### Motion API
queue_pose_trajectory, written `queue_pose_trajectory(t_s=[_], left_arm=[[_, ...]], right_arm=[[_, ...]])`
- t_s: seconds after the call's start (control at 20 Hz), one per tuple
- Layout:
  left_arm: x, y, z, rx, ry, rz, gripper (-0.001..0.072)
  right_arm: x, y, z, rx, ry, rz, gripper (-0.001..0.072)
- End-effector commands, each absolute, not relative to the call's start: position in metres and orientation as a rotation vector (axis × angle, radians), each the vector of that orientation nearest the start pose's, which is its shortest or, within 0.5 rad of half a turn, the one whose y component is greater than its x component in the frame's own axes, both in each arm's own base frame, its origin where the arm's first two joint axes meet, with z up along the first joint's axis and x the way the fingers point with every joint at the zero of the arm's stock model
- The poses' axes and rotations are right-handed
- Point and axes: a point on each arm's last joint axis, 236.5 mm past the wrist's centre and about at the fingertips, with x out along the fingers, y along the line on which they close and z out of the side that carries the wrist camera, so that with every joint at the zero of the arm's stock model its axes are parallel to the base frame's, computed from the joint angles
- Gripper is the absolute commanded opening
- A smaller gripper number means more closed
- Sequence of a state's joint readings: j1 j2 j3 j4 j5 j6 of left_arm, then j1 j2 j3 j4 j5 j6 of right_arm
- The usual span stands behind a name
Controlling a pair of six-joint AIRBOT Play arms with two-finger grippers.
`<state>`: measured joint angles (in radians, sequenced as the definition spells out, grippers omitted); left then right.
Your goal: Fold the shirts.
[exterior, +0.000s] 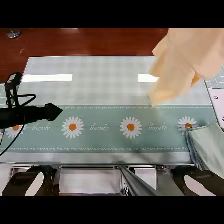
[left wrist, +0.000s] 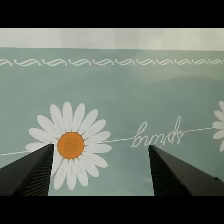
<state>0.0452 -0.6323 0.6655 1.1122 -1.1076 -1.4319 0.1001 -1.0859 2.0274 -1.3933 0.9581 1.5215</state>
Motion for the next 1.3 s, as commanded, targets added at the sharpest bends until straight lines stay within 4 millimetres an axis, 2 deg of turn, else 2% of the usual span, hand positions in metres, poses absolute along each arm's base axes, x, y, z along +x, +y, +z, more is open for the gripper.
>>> queue_pose_trajectory(t_s=[0.0,0.1,0.2,0.25,0.4,0.55,0.7,0.75,0.8,0.85,0.9,0.95,1.0,1.05,1.1,1.15,1.2,1.25], left_arm=[[0.26,-0.085,0.054,-0.336,1.009,-0.289,0.0701],[0.26,-0.087,0.054,-0.345,1.012,-0.295,0.07],[0.261,-0.087,0.054,-0.347,1.01,-0.294,0.07],[0.261,-0.087,0.054,-0.347,1.008,-0.293,0.0701],[0.264,-0.086,0.056,-0.347,0.992,-0.288,0.0701],[0.266,-0.086,0.056,-0.348,0.986,-0.286,0.0701],[0.265,-0.087,0.054,-0.352,0.998,-0.288,0.0701],[0.265,-0.087,0.051,-0.357,1.009,-0.288,0.0701],[0.264,-0.088,0.046,-0.365,1.026,-0.288,0.0701],[0.263,-0.088,0.04,-0.368,1.048,-0.288,0.0701],[0.26,-0.089,0.033,-0.372,1.076,-0.289,0.0701],[0.257,-0.091,0.028,-0.374,1.109,-0.293,0.0701],[0.254,-0.092,0.022,-0.374,1.14,-0.297,0.0701],[0.25,-0.093,0.017,-0.377,1.173,-0.301,0.0701],[0.244,-0.094,0.011,-0.378,1.216,-0.307,0.0701],[0.237,-0.094,0.005,-0.374,1.265,-0.312,0.0701],[0.228,-0.095,-0.002,-0.369,1.321,-0.319,0.0701],[0.222,-0.095,-0.006,-0.368,1.358,-0.324,0.0701]], right_arm=[[0.319,0.105,0.554,0.042,-0.135,0.366,0.0032],[0.31,0.138,0.534,0.047,-0.051,0.476,0.0032],[0.307,0.183,0.487,0.026,0.105,0.614,0.0032],[0.31,0.201,0.452,0.01,0.211,0.654,0.0032],[0.322,0.254,0.303,0.029,0.593,0.71,0.0032],[0.317,0.313,0.165,0.205,0.817,0.722,0.0032],[0.295,0.365,0.056,0.302,1.064,0.724,0.0032],[0.285,0.381,0.029,0.314,1.138,0.736,0.0033],[0.278,0.393,0.011,0.329,1.185,0.75,0.0034],[0.274,0.402,-0.001,0.362,1.226,0.761,0.0195],[0.274,0.407,-0.001,0.384,1.245,0.784,0.0537],[0.28,0.404,0.009,0.379,1.24,0.816,0.0627],[0.294,0.391,0.026,0.37,1.228,0.829,0.0627],[0.315,0.366,0.048,0.366,1.204,0.816,0.0627],[0.337,0.333,0.07,0.367,1.174,0.779,0.0627],[0.358,0.286,0.093,0.368,1.134,0.713,0.0626],[0.373,0.235,0.107,0.365,1.098,0.621,0.0627],[0.379,0.178,0.113,0.343,1.082,0.502,0.0626]])
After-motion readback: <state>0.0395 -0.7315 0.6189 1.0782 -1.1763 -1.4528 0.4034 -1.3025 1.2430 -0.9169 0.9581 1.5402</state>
